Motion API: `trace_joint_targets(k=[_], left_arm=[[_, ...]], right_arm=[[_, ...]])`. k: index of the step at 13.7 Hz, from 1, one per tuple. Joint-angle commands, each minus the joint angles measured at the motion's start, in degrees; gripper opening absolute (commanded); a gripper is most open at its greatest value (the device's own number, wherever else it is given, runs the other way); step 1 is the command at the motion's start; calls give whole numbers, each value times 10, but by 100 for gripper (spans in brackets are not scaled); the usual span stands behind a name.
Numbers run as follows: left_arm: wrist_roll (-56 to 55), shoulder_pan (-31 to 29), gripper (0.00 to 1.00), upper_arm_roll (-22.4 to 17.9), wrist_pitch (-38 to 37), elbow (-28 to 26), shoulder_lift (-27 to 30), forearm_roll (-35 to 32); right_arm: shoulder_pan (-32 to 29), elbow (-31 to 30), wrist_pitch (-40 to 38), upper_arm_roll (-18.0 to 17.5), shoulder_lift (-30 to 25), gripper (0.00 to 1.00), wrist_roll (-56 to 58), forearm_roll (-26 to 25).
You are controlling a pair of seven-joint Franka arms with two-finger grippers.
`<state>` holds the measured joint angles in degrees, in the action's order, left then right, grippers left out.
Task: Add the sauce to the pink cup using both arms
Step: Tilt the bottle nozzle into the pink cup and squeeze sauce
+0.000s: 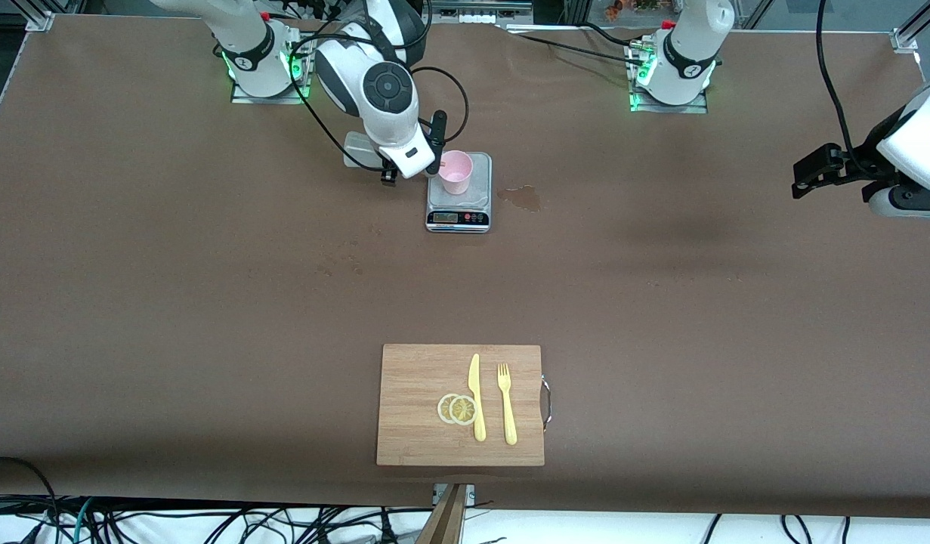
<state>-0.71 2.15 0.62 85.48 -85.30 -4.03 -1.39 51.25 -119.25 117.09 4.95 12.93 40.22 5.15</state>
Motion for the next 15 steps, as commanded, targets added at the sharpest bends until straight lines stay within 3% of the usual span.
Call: trace_joint_targets(k=[1,15], left_arm=[[-3,1,100,1,-2,7,-2,-5],[-3,7,100,4,0,7,-7,-4]], right_arm=[[3,17,-18,-2,7,12,-15,-18],[29,83,-89,-6,41,12,-41,-65]])
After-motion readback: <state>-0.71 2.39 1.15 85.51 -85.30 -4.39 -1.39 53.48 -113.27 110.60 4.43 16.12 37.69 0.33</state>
